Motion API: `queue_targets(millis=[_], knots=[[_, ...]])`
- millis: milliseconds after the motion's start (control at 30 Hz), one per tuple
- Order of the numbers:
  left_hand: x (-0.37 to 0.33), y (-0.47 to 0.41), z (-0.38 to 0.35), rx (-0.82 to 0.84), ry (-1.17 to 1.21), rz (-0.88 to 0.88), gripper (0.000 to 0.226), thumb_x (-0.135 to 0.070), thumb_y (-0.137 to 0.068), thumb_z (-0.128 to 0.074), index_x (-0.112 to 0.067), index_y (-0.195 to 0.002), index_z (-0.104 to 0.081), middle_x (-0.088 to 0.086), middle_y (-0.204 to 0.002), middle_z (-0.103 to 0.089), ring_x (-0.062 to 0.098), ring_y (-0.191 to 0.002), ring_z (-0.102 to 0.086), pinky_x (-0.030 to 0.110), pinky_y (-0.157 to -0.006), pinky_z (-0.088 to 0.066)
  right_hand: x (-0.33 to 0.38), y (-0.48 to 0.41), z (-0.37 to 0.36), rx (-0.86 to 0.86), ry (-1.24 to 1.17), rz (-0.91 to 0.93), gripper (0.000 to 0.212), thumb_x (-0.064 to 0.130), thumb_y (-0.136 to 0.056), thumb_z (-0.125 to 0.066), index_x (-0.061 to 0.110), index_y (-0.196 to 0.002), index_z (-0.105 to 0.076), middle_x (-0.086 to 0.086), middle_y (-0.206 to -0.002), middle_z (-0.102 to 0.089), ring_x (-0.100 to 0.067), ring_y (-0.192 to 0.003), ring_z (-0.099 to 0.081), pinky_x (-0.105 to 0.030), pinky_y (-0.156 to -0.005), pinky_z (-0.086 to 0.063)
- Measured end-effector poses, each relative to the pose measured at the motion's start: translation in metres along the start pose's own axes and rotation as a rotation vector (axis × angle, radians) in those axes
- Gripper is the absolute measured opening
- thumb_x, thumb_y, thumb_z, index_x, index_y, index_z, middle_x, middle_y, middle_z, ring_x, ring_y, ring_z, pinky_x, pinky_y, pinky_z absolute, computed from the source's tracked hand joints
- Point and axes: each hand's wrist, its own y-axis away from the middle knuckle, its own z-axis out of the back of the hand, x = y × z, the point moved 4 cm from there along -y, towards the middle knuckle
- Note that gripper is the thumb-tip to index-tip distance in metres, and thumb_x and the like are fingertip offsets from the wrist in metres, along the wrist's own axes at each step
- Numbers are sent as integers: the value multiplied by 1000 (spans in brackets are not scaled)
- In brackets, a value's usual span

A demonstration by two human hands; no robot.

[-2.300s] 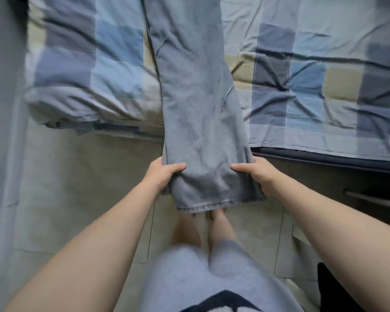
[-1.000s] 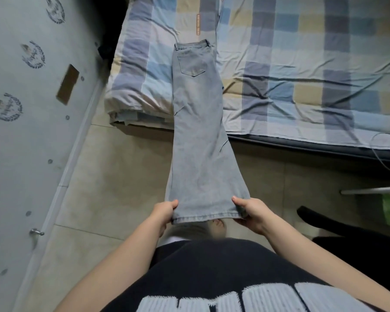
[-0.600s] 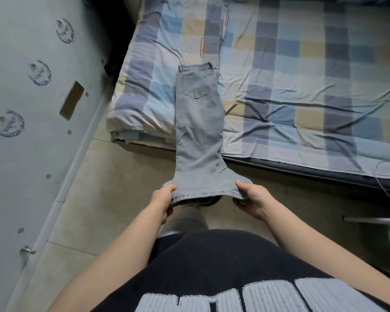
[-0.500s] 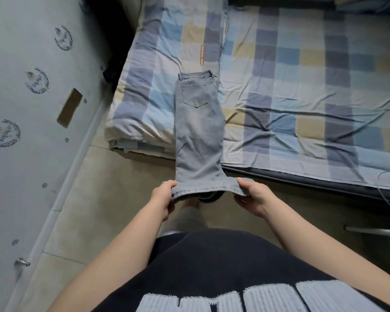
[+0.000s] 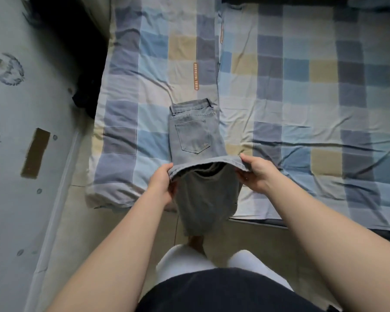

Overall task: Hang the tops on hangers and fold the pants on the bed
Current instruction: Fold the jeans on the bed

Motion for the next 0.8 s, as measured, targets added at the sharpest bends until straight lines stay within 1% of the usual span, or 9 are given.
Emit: queue_targets(millis=[67, 167, 300, 433, 500, 567, 633, 700, 800], knots=[[-34, -30, -18, -15, 10, 8, 13, -29, -98, -56, -20, -92, -63, 0, -74, -63, 14, -54, -60, 20, -47, -50, 31, -32, -26, -13, -12, 3, 12, 16, -99, -61, 15, -87, -63, -2, -82, -66, -15, -75, -63, -29, -63, -52], [-80, -77, -45, -20, 15, 17, 17, -28, -99, -55, -22, -84, -59, -4, -63, -59, 8, -39, -55, 15, -38, -44, 73, -83, -57, -32, -7, 17, 14, 14, -99, -60, 14, -85, -60, -2, -81, -64, -16, -76, -62, -29, -64, -50], [-138, -139, -78, -32, -77, -29, 24, -29, -98, -55, -22, -76, -55, -8, -55, -55, 6, -43, -51, 12, -38, -39, 121, -151, -94, -12, 38, 55, 17, 16, -99, -59, 18, -83, -59, 0, -79, -63, -12, -72, -61, -26, -61, -49], [-182, -204, -105, -50, -147, -104, 19, -28, -96, -52, -22, -78, -56, -8, -71, -55, 6, -54, -50, 16, -47, -37, 153, -223, -130, 53, 70, 89, 12, 19, -101, -56, 17, -90, -60, 0, -80, -64, -11, -68, -62, -25, -57, -51], [-189, -230, -115, -45, -122, -143, 15, -33, -100, -51, -24, -93, -60, -5, -85, -63, 9, -63, -58, 22, -54, -40, 160, -252, -140, 68, 66, 97, 5, 22, -102, -56, 18, -101, -59, 0, -85, -65, -11, -70, -64, -26, -54, -52], [-188, -252, -123, -2, -103, -192, 26, -44, -104, -46, -28, -117, -61, -5, -110, -67, 14, -89, -65, 29, -69, -45, 159, -278, -146, 113, 93, 90, 8, 26, -103, -54, 21, -107, -58, 1, -94, -67, -14, -87, -67, -30, -66, -53], [-175, -267, -127, 31, -156, -218, 41, -52, -104, -40, -29, -132, -58, -7, -127, -62, 18, -112, -60, 34, -86, -44, 148, -298, -146, 172, 180, 66, 16, 35, -102, -53, 23, -112, -57, 4, -111, -67, -19, -112, -60, -37, -89, -49], [-155, -275, -129, 28, -241, -234, 40, -53, -104, -39, -28, -128, -59, -8, -129, -59, 19, -116, -56, 36, -93, -42, 129, -309, -140, 195, 239, 41, 27, 44, -98, -57, 23, -115, -55, 3, -128, -62, -23, -123, -53, -45, -104, -44], [-121, -275, -128, -10, -397, -302, 27, -46, -103, -47, -26, -110, -63, -6, -119, -61, 18, -107, -57, 35, -88, -44, 95, -314, -124, 217, 276, 14, 38, 46, -97, -57, 26, -129, -54, 2, -133, -62, -26, -126, -52, -49, -108, -40]])
